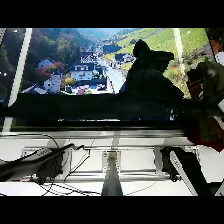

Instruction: Fold the clothes and pants, and hang the long-sleeved shirts on hangers.

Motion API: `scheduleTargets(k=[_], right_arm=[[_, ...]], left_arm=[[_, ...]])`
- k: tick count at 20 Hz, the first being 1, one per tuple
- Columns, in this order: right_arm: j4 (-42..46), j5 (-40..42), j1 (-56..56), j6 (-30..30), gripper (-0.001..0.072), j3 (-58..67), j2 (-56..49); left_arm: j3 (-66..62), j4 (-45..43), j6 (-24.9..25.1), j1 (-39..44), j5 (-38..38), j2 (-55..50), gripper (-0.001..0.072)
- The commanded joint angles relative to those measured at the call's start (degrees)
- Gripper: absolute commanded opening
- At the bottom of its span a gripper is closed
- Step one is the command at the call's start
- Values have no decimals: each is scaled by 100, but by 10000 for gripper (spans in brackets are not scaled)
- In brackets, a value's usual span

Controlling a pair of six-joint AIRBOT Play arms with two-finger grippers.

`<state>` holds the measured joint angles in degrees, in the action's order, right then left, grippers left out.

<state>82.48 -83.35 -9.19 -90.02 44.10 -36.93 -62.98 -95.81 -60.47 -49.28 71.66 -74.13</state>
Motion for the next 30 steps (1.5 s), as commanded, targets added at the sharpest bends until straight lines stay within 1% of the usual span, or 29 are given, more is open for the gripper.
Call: scheduleTargets(k=[1,3,5,6,7,8,9,11,13,14,15,16,17,19,21,22,25,28,30], right_arm=[[-111,-1423,7,-11,41,-629,433],[17,-1996,7,76,40,-629,424],[280,-2052,7,114,43,-629,426],[291,-1996,7,114,158,-629,424],[284,-1849,7,114,419,-629,426],[269,-1602,7,114,655,-629,424],[229,-1233,7,114,691,-629,424],[-42,-22,7,114,691,-629,420],[-350,1495,9,116,688,-592,225],[-437,2002,9,116,688,-487,-48],[-540,2332,9,120,688,-321,-396],[-741,2573,9,267,688,-72,-850],[-986,2750,37,553,688,210,-1320],[-1222,3097,341,883,688,975,-2396],[-1174,3556,846,1054,689,1733,-3368],[-1121,3888,1121,1137,688,2114,-3851],[-879,4817,1768,1134,688,3064,-5101],[-708,5160,2048,1185,689,3971,-6188],[-514,5344,2144,1478,689,4393,-6706]], left_arm=[[680,-1252,-39,-13,37,-13,24],[688,-1335,-39,-11,-37,-13,24],[688,-1366,-42,-11,-105,-11,25],[688,-1360,-42,-11,-170,-11,57],[688,-1300,-44,-11,-221,-11,294],[688,-1257,-46,-11,-267,-11,631],[682,-1169,-179,-4,-376,-9,704],[632,-1126,-581,98,-470,-4,704],[525,-1121,-872,306,-507,-4,704],[433,-1123,-949,466,-505,-4,704],[323,-1119,-1038,640,-507,-4,703],[195,-1104,-1132,857,-535,-4,702],[81,-1104,-1281,1082,-597,-4,697],[-101,-1034,-1652,1587,-813,-7,696],[-136,-1019,-2024,2124,-1095,-7,696],[-133,-1016,-2127,2404,-1207,-7,696],[-133,-1016,-2170,3126,-1497,-7,696],[-133,-1012,-2170,3696,-1683,-7,696],[-127,-973,-2184,3936,-1849,-9,696]])
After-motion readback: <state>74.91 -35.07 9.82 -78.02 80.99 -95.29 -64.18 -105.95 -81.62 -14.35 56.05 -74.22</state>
